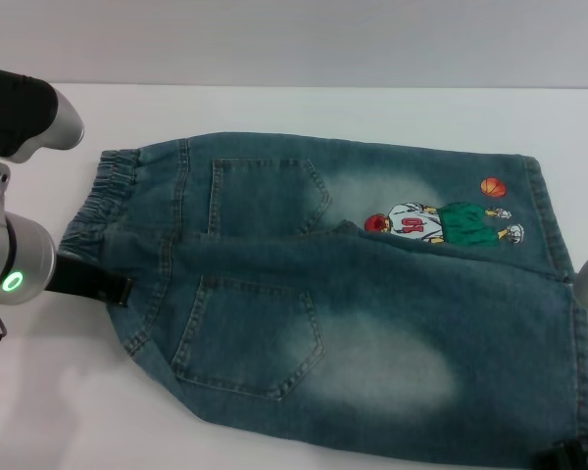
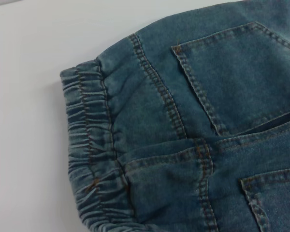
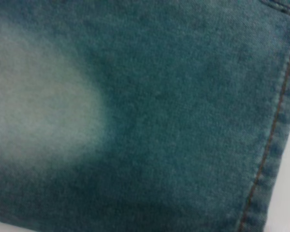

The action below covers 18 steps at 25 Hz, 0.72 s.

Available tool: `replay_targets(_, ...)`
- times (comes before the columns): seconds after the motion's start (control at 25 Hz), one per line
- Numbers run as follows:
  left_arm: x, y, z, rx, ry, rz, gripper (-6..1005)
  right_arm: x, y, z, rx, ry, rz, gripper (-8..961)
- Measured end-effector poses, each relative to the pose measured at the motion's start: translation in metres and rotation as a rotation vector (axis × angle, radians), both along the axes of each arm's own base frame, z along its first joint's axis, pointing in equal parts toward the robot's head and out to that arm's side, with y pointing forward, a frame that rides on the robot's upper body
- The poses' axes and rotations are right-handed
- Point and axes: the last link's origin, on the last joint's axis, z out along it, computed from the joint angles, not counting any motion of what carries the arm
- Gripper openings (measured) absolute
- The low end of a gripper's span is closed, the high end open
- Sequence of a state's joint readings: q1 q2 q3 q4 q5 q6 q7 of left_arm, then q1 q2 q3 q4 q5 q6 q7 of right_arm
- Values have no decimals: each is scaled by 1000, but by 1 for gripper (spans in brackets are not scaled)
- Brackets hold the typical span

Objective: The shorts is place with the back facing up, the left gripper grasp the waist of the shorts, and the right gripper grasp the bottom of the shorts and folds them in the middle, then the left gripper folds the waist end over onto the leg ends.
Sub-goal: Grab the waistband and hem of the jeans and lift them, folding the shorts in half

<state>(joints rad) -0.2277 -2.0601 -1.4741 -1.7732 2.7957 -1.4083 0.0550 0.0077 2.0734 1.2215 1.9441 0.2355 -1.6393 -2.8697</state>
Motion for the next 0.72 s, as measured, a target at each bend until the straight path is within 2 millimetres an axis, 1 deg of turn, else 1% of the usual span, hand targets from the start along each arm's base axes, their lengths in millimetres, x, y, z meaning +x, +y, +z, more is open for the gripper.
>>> replay_targets(0.4, 1, 0, 0, -3, 1, -4, 2, 0, 1, -3, 6, 18, 1, 743)
replay_targets(0.72, 1, 1, 0, -5, 2, -8, 2, -1, 2, -2, 18, 22, 3, 744)
